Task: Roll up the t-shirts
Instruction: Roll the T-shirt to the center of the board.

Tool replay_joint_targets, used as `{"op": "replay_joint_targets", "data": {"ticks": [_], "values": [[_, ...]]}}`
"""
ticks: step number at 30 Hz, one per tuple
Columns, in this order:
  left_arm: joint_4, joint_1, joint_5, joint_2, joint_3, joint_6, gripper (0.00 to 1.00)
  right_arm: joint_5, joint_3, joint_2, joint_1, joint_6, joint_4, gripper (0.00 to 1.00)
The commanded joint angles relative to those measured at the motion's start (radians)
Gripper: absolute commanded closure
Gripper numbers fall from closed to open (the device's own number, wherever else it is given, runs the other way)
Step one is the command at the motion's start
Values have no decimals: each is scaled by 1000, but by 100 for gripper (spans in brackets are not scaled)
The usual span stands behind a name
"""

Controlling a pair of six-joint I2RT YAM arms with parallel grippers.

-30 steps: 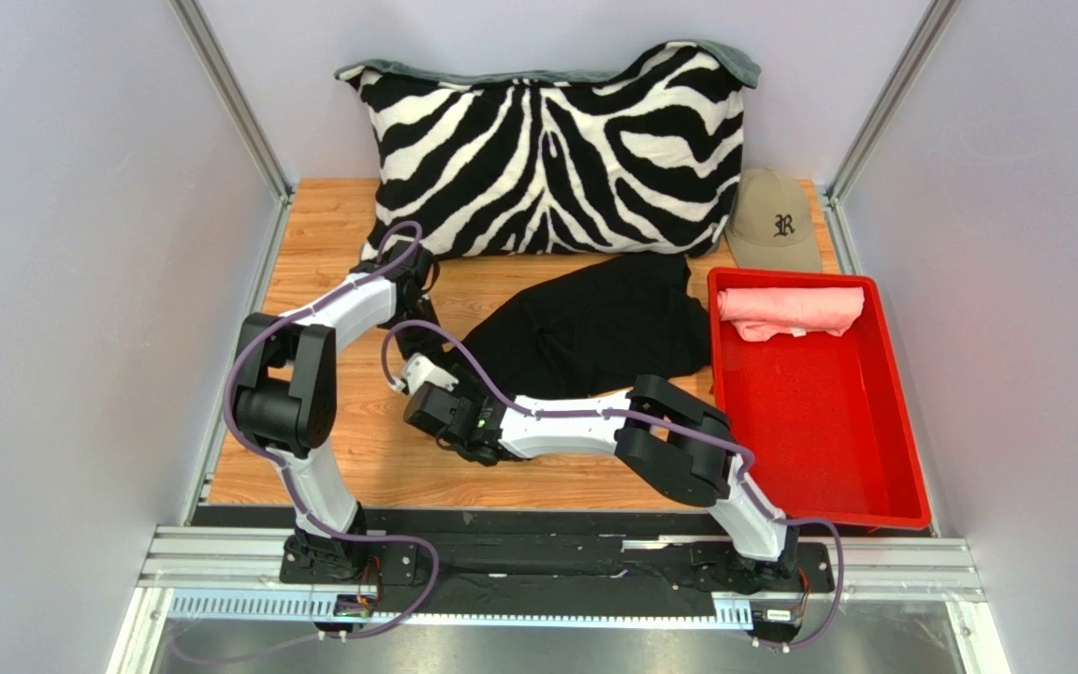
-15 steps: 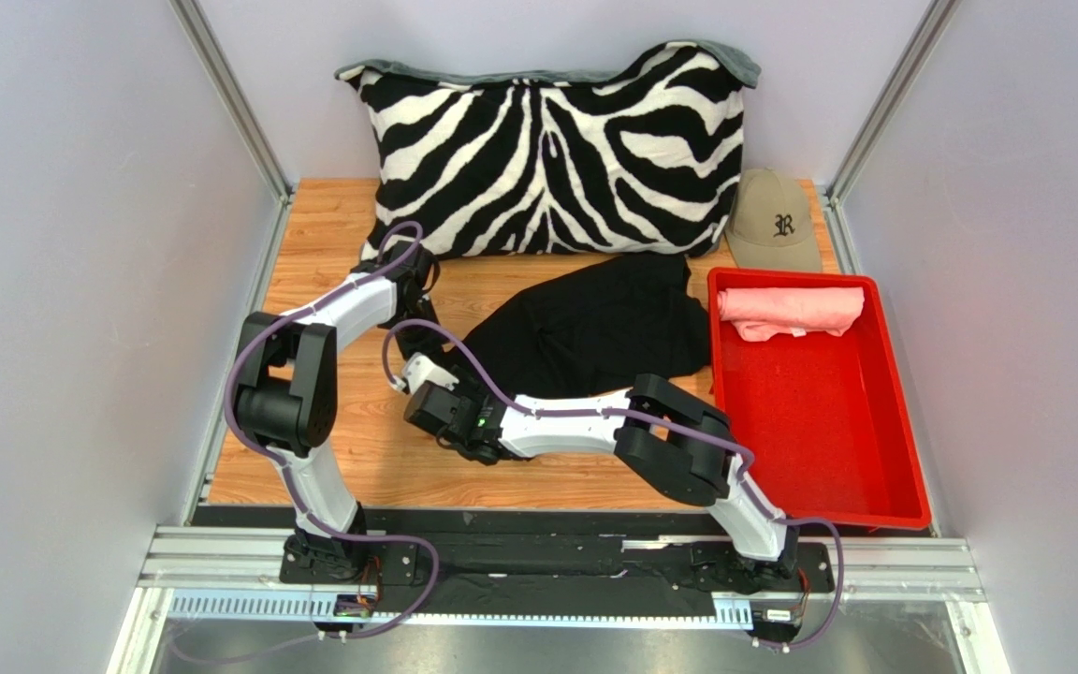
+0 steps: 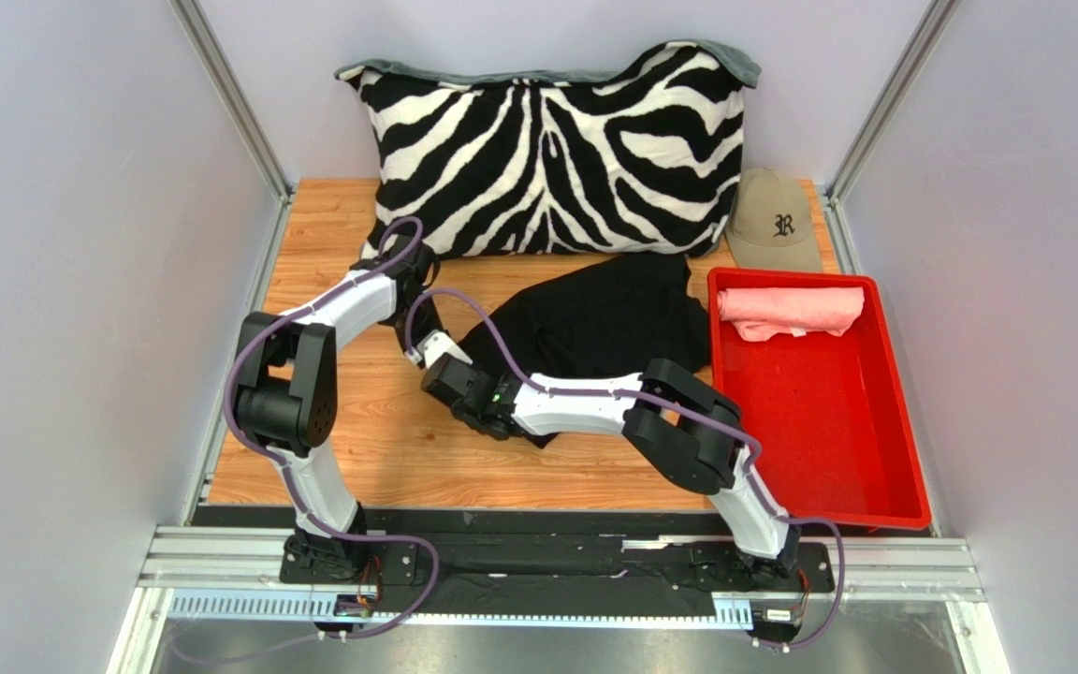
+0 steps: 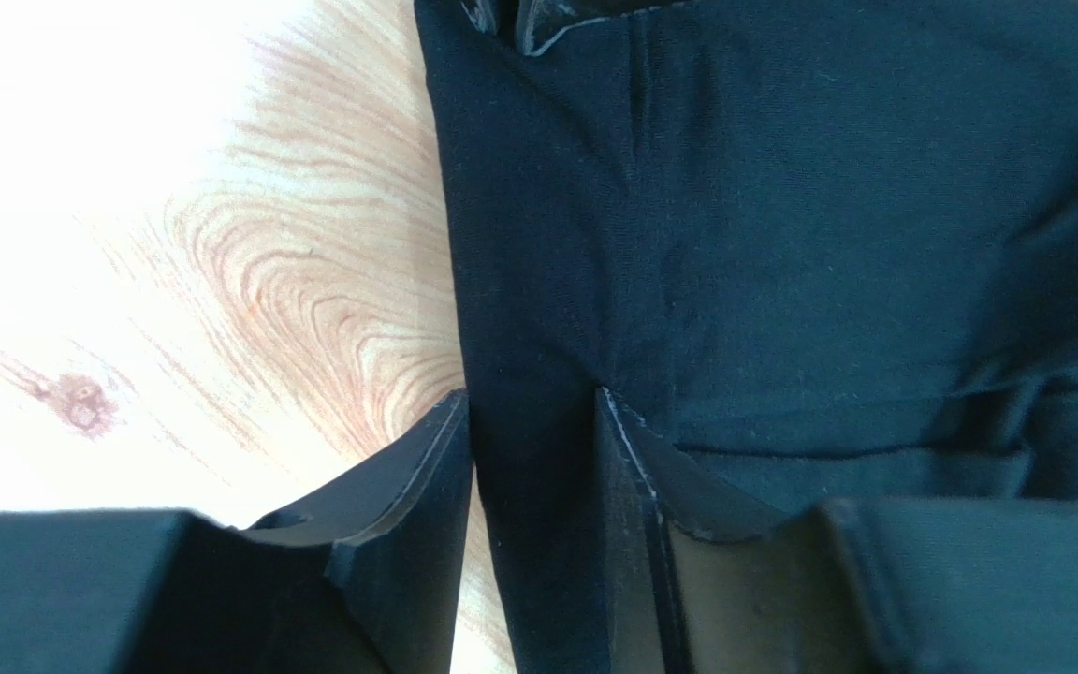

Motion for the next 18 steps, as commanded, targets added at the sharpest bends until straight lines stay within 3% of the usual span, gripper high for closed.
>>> {"op": "replay_joint_targets", "data": {"ticks": [1,8,18], "values": [[0,1,8,-24,53,25,76,-210,-40,-25,-50,93,7,64],[-6,24,34,-103,96,19,60,-502,-116,-68,-172,261,81,68],[75,33,112,-267,-49,-15,60,-820,-351,-111,-348,642,397,71]]}}
